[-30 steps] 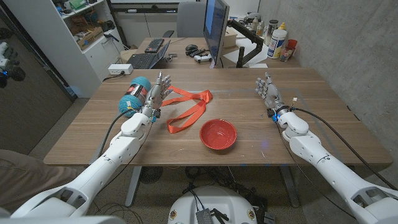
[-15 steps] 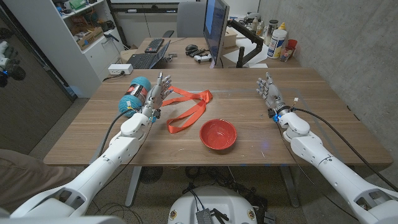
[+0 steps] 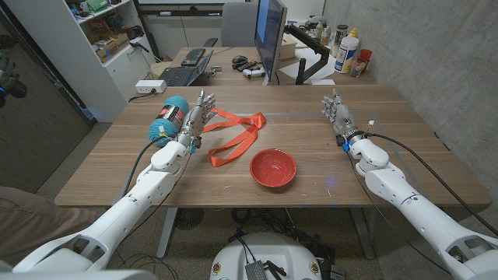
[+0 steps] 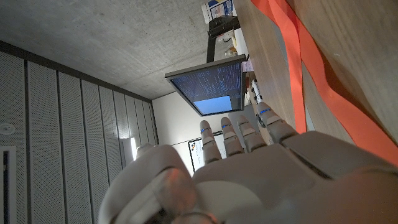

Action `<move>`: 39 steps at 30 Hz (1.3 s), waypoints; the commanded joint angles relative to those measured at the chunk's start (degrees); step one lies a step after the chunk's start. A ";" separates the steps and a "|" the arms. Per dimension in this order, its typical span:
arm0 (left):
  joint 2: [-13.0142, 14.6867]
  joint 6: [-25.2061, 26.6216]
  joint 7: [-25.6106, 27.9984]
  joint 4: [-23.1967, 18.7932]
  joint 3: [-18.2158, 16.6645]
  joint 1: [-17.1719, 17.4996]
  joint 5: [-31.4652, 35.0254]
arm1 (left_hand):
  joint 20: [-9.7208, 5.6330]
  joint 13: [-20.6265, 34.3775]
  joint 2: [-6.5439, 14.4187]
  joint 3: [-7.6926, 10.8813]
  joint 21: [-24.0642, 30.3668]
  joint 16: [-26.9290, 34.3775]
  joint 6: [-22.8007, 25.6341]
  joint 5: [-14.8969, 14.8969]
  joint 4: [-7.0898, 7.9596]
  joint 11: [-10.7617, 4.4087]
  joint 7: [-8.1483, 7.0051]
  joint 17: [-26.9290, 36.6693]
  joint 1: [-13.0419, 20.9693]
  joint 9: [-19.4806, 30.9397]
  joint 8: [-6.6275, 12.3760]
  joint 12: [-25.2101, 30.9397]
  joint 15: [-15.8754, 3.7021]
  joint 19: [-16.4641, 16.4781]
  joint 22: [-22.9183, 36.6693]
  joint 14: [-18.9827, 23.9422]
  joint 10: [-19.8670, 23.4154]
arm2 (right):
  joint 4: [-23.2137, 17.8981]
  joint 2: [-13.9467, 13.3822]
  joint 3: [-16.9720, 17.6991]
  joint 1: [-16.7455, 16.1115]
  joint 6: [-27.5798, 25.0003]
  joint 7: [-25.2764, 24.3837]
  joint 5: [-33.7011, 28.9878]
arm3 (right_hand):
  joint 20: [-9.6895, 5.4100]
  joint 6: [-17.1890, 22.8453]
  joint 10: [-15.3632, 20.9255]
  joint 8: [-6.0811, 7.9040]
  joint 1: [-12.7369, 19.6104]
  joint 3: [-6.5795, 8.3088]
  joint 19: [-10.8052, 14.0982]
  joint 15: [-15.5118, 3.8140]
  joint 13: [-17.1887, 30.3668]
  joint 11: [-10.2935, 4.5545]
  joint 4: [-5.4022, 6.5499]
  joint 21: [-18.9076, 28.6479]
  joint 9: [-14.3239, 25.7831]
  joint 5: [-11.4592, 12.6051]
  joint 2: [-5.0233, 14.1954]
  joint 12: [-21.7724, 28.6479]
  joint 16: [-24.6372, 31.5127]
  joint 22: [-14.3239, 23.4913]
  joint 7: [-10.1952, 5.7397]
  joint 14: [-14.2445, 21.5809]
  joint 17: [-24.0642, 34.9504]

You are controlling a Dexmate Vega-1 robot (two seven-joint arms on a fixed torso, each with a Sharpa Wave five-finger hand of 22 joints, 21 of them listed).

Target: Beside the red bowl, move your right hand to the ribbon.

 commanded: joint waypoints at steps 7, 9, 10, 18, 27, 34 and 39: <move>0.35 -0.70 -0.89 0.01 0.08 0.27 0.05 | -0.31 0.32 0.03 -0.42 0.27 0.17 0.69 0.25 -0.07 0.21 -0.05 0.13 0.79 0.31 0.18 0.26 -0.01 0.24 0.08 0.19 0.70 | -6.17 -5.26 -3.00 1.24 -8.17 -2.03 -6.70 | 0.23 -0.95 -1.26 -0.22 1.00 0.13 -1.90 -0.06 0.07 -0.15 -0.27 -0.39 0.06 0.18 0.24 -0.45 -0.32 0.28 -0.33 -2.27 0.08; 0.48 -0.98 -0.99 -0.01 0.00 0.38 0.13 | -0.36 0.32 0.04 -0.43 0.24 0.19 0.79 0.24 -0.06 0.20 -0.65 0.13 0.80 0.31 0.20 0.24 0.01 0.16 0.08 0.22 0.68 | -6.14 -5.25 -3.05 1.30 -8.17 -1.87 -6.72 | 0.22 -0.86 -1.24 -0.17 1.07 0.18 -1.93 -0.16 0.07 -0.21 -0.30 -0.37 0.06 0.19 0.29 -0.43 -0.29 0.28 -0.36 -2.29 0.07; 0.54 -1.05 -1.00 -0.07 -0.06 0.47 0.09 | -0.34 0.32 0.04 -0.43 0.21 0.17 0.92 0.23 -0.06 0.23 -0.92 0.13 0.80 0.31 0.24 0.23 -0.03 0.09 0.08 0.16 0.68 | -6.25 -5.30 -3.16 1.36 -8.30 -2.12 -7.08 | 0.24 -0.84 -1.20 -0.14 1.15 0.23 -2.00 -0.20 0.07 -0.29 -0.33 -0.37 0.06 0.20 0.35 -0.41 -0.27 0.27 -0.38 -2.35 0.07; 0.96 -0.54 -1.07 -0.33 -0.28 1.01 -0.34 | -0.45 0.33 0.07 -0.43 0.19 0.12 0.91 0.20 -0.06 0.22 -0.62 0.14 0.84 0.31 0.20 0.24 0.06 -0.01 0.08 0.00 0.76 | -9.77 -7.74 -4.77 2.55 -14.11 -2.91 -10.01 | 0.22 -0.84 -1.46 -0.05 1.57 0.46 -2.21 -0.50 0.07 -0.72 -0.54 -0.31 0.06 0.24 0.50 -0.48 -0.22 0.27 -0.49 -2.66 0.05; 0.96 -0.88 -1.61 0.43 -0.37 0.87 -0.50 | -0.76 0.34 0.10 -0.42 0.17 0.12 1.09 0.15 -0.07 0.31 -0.72 0.14 0.89 0.31 0.23 0.20 0.10 -0.08 0.07 -0.08 0.74 | -13.26 -9.51 -6.57 4.38 -19.40 -4.25 -14.18 | 0.11 -1.21 -2.09 0.01 2.69 0.97 -2.75 -0.51 0.06 -0.73 -1.15 -0.33 0.06 0.31 0.69 -0.65 -0.24 0.25 -0.58 -3.38 0.00; 0.98 -0.83 -1.78 1.07 -0.46 0.50 -0.56 | -0.80 0.34 0.10 -0.43 0.16 0.09 1.12 0.12 -0.08 0.42 -0.68 0.14 0.92 0.31 0.21 0.16 0.10 -0.15 0.07 -0.22 0.68 | -14.86 -10.00 -7.18 4.83 -21.97 -5.58 -16.22 | -0.06 -1.39 -3.40 0.05 3.38 1.34 -3.42 -0.60 0.05 -0.78 -1.51 -0.37 0.06 0.28 0.90 -1.06 -0.36 0.24 -0.63 -4.52 -0.02; 1.12 -0.69 -2.10 1.52 -0.41 0.24 -0.53 | -0.85 0.34 0.11 -0.43 0.16 0.08 1.02 0.10 -0.08 0.38 -0.74 0.14 0.93 0.31 0.14 0.13 0.06 -0.17 0.07 -0.28 0.63 | -16.14 -10.37 -7.74 5.21 -24.07 -6.33 -17.73 | -0.15 -1.44 -3.76 0.06 3.55 1.43 -3.73 -0.58 0.05 -0.79 -1.58 -0.39 0.06 0.23 0.96 -1.13 -0.41 0.24 -0.63 -5.04 -0.02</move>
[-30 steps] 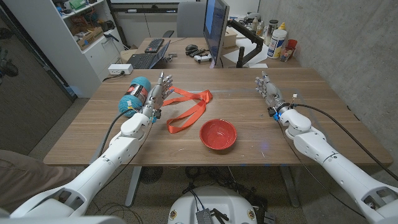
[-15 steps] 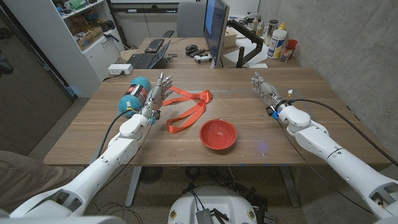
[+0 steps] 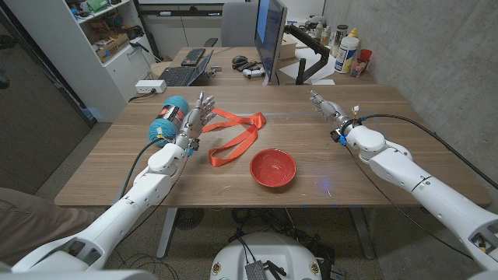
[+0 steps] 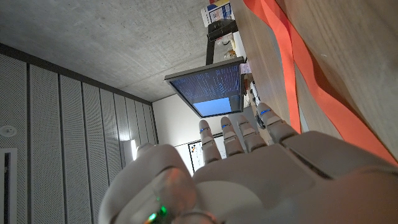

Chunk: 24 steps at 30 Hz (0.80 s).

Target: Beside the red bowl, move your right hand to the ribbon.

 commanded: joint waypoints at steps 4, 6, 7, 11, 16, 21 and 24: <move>0.14 0.12 -0.76 1.50 -0.04 -0.77 -0.16 | -0.58 0.07 0.05 -0.44 0.15 0.09 0.31 0.08 -0.08 0.16 0.07 0.16 0.41 0.32 0.09 0.10 0.02 0.11 0.08 -0.32 0.28 | -4.41 -1.55 -2.22 1.60 -6.79 -2.95 -5.62 | -0.12 -0.41 -0.76 0.07 0.87 0.21 -0.98 0.02 0.21 -0.01 -0.37 -0.17 0.06 0.21 0.00 -0.15 -0.17 0.25 -0.01 -1.15 0.11; 0.10 0.20 -0.84 1.66 -0.03 -0.86 -0.22 | -0.61 0.07 0.05 -0.44 0.16 0.09 0.35 0.06 -0.08 0.14 0.03 0.16 0.42 0.32 0.10 0.09 0.05 0.11 0.08 -0.34 0.26 | -4.58 -1.36 -2.55 1.74 -7.15 -3.75 -6.66 | -0.19 -0.43 -0.88 0.07 0.95 0.26 -1.10 -0.13 0.21 -0.03 -0.41 -0.16 0.06 0.18 0.01 -0.16 -0.18 0.25 -0.04 -1.40 0.11; 0.07 0.17 -0.91 1.74 -0.03 -0.90 -0.26 | -0.67 0.07 0.05 -0.44 0.16 0.09 0.37 0.06 -0.08 0.17 0.05 0.16 0.42 0.32 0.10 0.08 0.03 0.12 0.08 -0.35 0.25 | -4.68 -1.21 -2.67 1.75 -7.38 -4.38 -7.21 | -0.21 -0.41 -0.90 0.09 1.00 0.29 -1.13 -0.16 0.20 -0.09 -0.44 -0.14 0.06 0.18 0.02 -0.15 -0.23 0.25 -0.09 -1.63 0.11; -0.06 -0.67 -1.13 2.38 0.05 -1.18 0.18 | -0.74 0.07 0.04 -0.44 0.17 0.09 0.26 0.05 -0.10 0.00 -0.01 0.16 0.48 0.32 0.04 0.08 -0.04 0.13 0.07 -0.38 0.26 | -4.99 -1.00 -3.08 1.89 -8.10 -5.52 -8.80 | -0.23 -0.24 -0.95 0.18 1.19 0.40 -1.11 -0.38 0.20 -0.33 -0.52 -0.07 0.06 0.16 0.11 -0.11 -0.18 0.25 -0.22 -1.81 0.11; 0.00 -0.65 -1.44 2.64 -0.02 -1.41 0.04 | -0.99 0.07 -0.01 -0.22 0.14 0.02 -0.42 0.08 -0.56 -0.08 -0.44 0.11 1.29 0.30 -0.22 0.00 -0.35 0.06 0.03 -0.61 0.09 | -5.92 -0.63 -3.72 1.96 -9.84 -7.69 -11.32 | -0.06 -0.14 -0.95 0.26 1.66 0.68 -2.07 -0.58 0.20 -0.45 -0.76 -0.29 0.06 0.13 0.27 0.00 -0.03 0.24 -0.34 -2.01 0.09; 0.03 -1.29 -1.36 3.38 0.24 -1.76 0.93 | -1.02 0.07 -0.06 -0.18 0.15 0.02 -0.77 0.07 -0.72 -0.03 -0.25 0.10 1.55 0.30 -0.34 -0.06 -0.35 0.06 0.03 -0.66 -0.03 | -6.63 -0.34 -4.23 2.18 -11.56 -8.73 -13.04 | -0.02 0.10 -0.97 0.37 1.95 0.82 -2.63 -0.71 0.20 -0.53 -0.92 -0.37 0.06 0.11 0.29 0.06 0.05 0.23 -0.56 -2.09 0.08; -0.05 -1.50 -1.28 3.52 0.18 -1.81 0.96 | -1.04 0.07 -0.15 -0.14 0.17 0.06 -2.45 0.05 -0.92 0.04 -0.33 0.09 1.91 0.29 -0.92 -0.06 -0.31 0.10 0.02 -0.66 -0.03 | -6.91 -0.29 -4.29 2.20 -11.87 -8.93 -13.61 | -0.03 0.09 -0.96 0.37 2.11 0.89 -2.73 -0.73 0.19 -0.56 -1.01 -0.34 0.05 0.10 0.28 0.10 0.06 0.23 -0.54 -2.19 0.08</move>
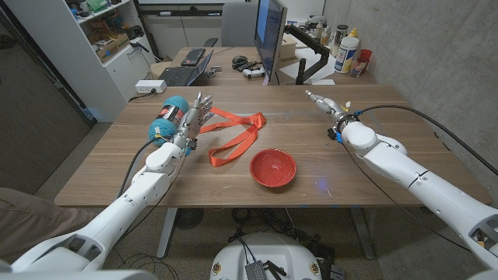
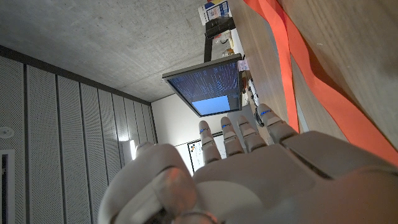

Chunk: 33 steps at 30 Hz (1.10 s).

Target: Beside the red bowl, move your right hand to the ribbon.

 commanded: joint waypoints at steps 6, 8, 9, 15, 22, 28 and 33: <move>0.04 -1.29 -0.29 0.89 0.04 -0.46 0.81 | -0.45 0.08 -0.21 -0.10 0.20 0.08 -2.82 0.02 -0.74 -0.04 -0.16 0.09 1.13 0.30 -0.74 -0.05 -0.48 0.13 0.15 -0.11 -0.01 | -3.39 0.02 -2.13 1.05 -6.02 -3.05 -6.80 | 0.02 0.22 -0.21 0.35 1.11 0.31 -0.87 -0.36 0.18 -0.09 -0.48 0.00 0.07 0.10 0.07 0.10 0.25 0.22 -0.37 -0.84 0.06; 0.17 -1.31 -0.35 0.56 -0.05 -0.30 0.71 | -0.46 0.08 -0.22 -0.10 0.19 0.07 -2.83 0.01 -0.75 -0.04 -0.18 0.10 1.16 0.30 -0.70 -0.07 -0.44 0.12 0.15 -0.14 -0.05 | -4.08 -0.32 -2.52 1.32 -7.01 -2.78 -7.68 | 0.03 0.17 -0.30 0.34 1.18 0.34 -0.89 -0.40 0.18 -0.11 -0.53 0.02 0.07 0.10 0.07 0.08 0.25 0.22 -0.44 -0.88 0.06; 0.22 -1.39 -0.28 0.43 -0.06 -0.23 0.80 | -0.49 0.08 -0.22 -0.10 0.20 0.07 -2.79 0.01 -0.76 0.05 -0.17 0.10 1.18 0.30 -0.66 -0.05 -0.42 0.14 0.15 -0.16 -0.01 | -4.39 -0.50 -2.67 1.42 -7.42 -2.59 -8.01 | -0.01 0.12 -0.34 0.32 1.25 0.37 -0.89 -0.43 0.18 -0.10 -0.57 0.04 0.07 0.10 0.07 0.08 0.26 0.21 -0.47 -0.89 0.06; 0.29 -1.13 0.08 -0.03 -0.04 0.06 0.84 | -0.59 0.08 -0.26 -0.11 0.15 0.06 -3.97 -0.01 -0.84 0.03 -0.51 0.10 1.32 0.31 -0.91 -0.09 -0.49 -0.02 0.15 -0.28 -0.11 | -6.17 -1.31 -3.31 1.60 -9.41 -2.32 -10.16 | -0.04 -0.05 -0.64 0.29 1.66 0.54 -0.95 -0.64 0.18 -0.19 -0.82 0.12 0.07 0.12 0.05 0.02 0.22 0.20 -0.58 -1.20 0.04; 0.58 -0.86 0.19 -0.83 -0.08 0.24 0.88 | -0.83 0.09 -0.28 -0.28 0.12 0.11 -3.64 -0.12 -0.63 0.16 0.04 0.14 0.96 0.32 -0.54 -0.05 -0.52 -0.16 0.16 -0.30 -0.01 | -8.91 -2.67 -4.95 2.26 -13.89 -1.43 -14.04 | -0.12 -0.59 -1.09 0.19 2.49 0.81 -0.96 -0.55 0.17 -0.30 -1.37 0.23 0.07 0.19 -0.10 -0.05 0.22 0.18 -0.83 -1.52 0.01; 0.68 -0.72 0.13 -1.14 0.11 0.26 1.07 | -0.86 0.09 -0.28 -0.43 0.13 0.13 -3.78 -0.19 -0.39 0.18 0.29 0.17 0.55 0.33 -0.49 -0.07 -0.51 -0.21 0.18 -0.34 -0.06 | -10.09 -3.09 -5.54 2.37 -15.83 -1.01 -15.93 | -0.87 -0.80 -2.14 0.32 4.28 1.45 -2.73 -0.43 0.17 -0.38 -2.54 -0.05 0.09 0.43 -0.23 -0.17 -0.10 0.18 -0.90 -3.90 0.01; 0.76 -0.49 0.28 -1.84 0.13 0.47 1.04 | -0.85 0.09 -0.28 -0.53 0.14 0.15 -3.85 -0.24 -0.25 0.13 0.47 0.19 0.31 0.34 -0.45 -0.09 -0.51 -0.23 0.19 -0.36 -0.11 | -10.73 -3.32 -6.09 2.68 -16.83 -0.60 -17.51 | -0.88 -1.02 -2.56 0.28 4.66 1.61 -2.81 -0.41 0.17 -0.37 -2.76 0.03 0.10 0.50 -0.17 -0.25 -0.03 0.18 -0.89 -4.18 0.02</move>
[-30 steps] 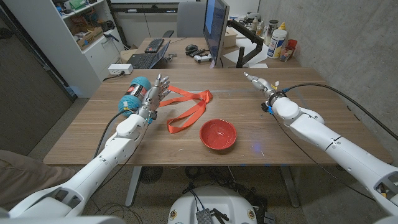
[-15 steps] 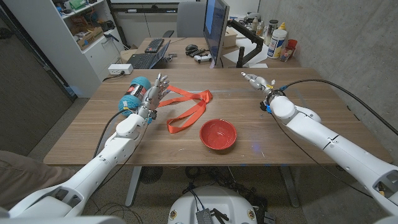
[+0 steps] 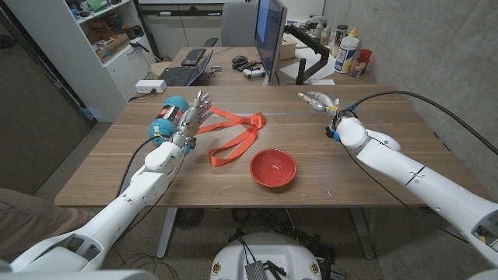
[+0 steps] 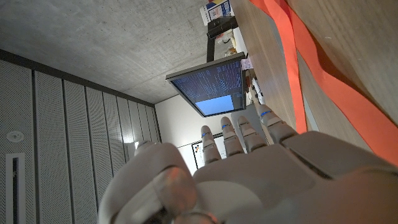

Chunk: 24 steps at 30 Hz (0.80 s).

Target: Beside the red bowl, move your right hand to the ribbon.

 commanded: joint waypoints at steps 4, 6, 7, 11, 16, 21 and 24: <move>0.43 0.50 0.32 -1.48 0.11 0.43 0.27 | -0.58 0.09 0.02 -0.44 0.14 0.15 -0.30 -0.27 0.14 0.13 0.38 0.20 -0.61 0.34 0.20 -0.13 -0.48 0.05 0.17 -0.41 -0.23 | -3.01 -1.10 -2.22 0.97 -4.81 1.16 -5.84 | -0.21 -0.21 -0.56 0.26 0.94 0.19 -0.49 0.02 0.16 0.05 -0.71 0.03 0.11 0.29 -0.18 0.07 0.00 0.18 0.01 -1.17 0.00; 0.55 0.49 0.46 -1.68 0.08 0.48 0.41 | -0.60 0.09 0.01 -0.48 0.14 0.15 -0.49 -0.29 0.19 0.13 0.46 0.21 -0.69 0.34 0.15 -0.14 -0.52 0.05 0.18 -0.43 -0.25 | -2.85 -1.04 -2.21 0.94 -4.27 1.27 -6.02 | -0.24 -0.32 -0.82 0.25 1.26 0.30 -0.51 0.01 0.16 0.08 -0.92 0.08 0.11 0.37 -0.20 0.02 0.03 0.17 -0.13 -1.31 0.00; 0.64 0.69 0.69 -1.90 0.03 0.54 0.45 | -0.64 0.09 0.01 -0.49 0.16 0.15 -0.55 -0.30 0.21 -0.06 0.48 0.21 -0.73 0.34 0.15 -0.13 -0.51 0.09 0.18 -0.44 -0.22 | -2.97 -1.13 -2.64 1.16 -4.73 1.41 -6.79 | -0.26 -0.44 -1.00 0.23 1.44 0.36 -0.53 0.00 0.16 0.21 -1.04 0.10 0.11 0.42 -0.21 -0.01 0.03 0.17 -0.15 -1.43 -0.01; 0.80 2.79 2.77 -3.68 -0.51 1.25 -0.25 | -0.77 0.09 0.06 -0.56 0.26 0.23 -0.48 -0.33 0.35 0.06 0.63 0.21 -0.94 0.34 0.28 -0.13 -0.48 0.32 0.18 -0.29 -0.24 | -3.89 -1.07 -5.14 2.60 -8.14 1.98 -11.14 | -0.24 -1.61 -2.11 -0.09 2.22 0.52 -0.66 0.01 0.16 0.23 -1.61 0.22 0.12 0.66 -0.50 -0.21 0.10 0.17 -0.34 -1.94 0.00; 0.98 2.54 3.27 -4.20 -0.71 1.57 0.01 | -0.81 0.08 0.17 -0.64 0.31 0.30 -0.14 -0.38 0.58 0.26 0.62 0.22 -1.28 0.35 0.48 -0.02 -0.62 0.42 0.19 -0.14 0.03 | -3.86 -0.96 -6.62 3.76 -8.88 3.44 -13.77 | -0.55 -2.54 -2.47 -0.29 2.61 0.47 -0.12 0.24 0.15 0.19 -1.97 0.50 0.13 0.83 -0.90 -0.17 0.36 0.16 -0.37 -1.65 -0.01; 0.98 3.37 4.17 -6.02 -1.42 2.48 -1.19 | -0.96 0.08 0.22 -0.74 0.37 0.30 -0.08 -0.42 0.80 0.28 0.68 0.23 -1.62 0.35 0.54 -0.07 -0.63 0.56 0.20 -0.15 -0.10 | -4.06 -0.93 -7.28 4.49 -9.50 4.53 -15.87 | -0.56 -3.55 -3.22 -0.49 3.06 0.46 -0.06 0.31 0.14 0.20 -2.36 0.55 0.15 1.05 -1.25 -0.30 0.40 0.15 -0.45 -1.70 -0.01; 0.96 3.12 4.29 -6.17 -1.49 2.53 -1.08 | -0.99 0.08 0.22 -0.80 0.38 0.30 -0.08 -0.44 0.90 0.30 0.74 0.24 -1.79 0.35 0.56 -0.06 -0.60 0.60 0.20 -0.17 -0.06 | -4.23 -0.77 -7.73 5.08 -10.28 5.07 -17.40 | -0.58 -4.58 -3.90 -0.65 3.54 0.48 -0.03 0.45 0.13 0.21 -2.74 0.57 0.16 1.31 -1.50 -0.40 0.39 0.13 -0.38 -1.86 -0.02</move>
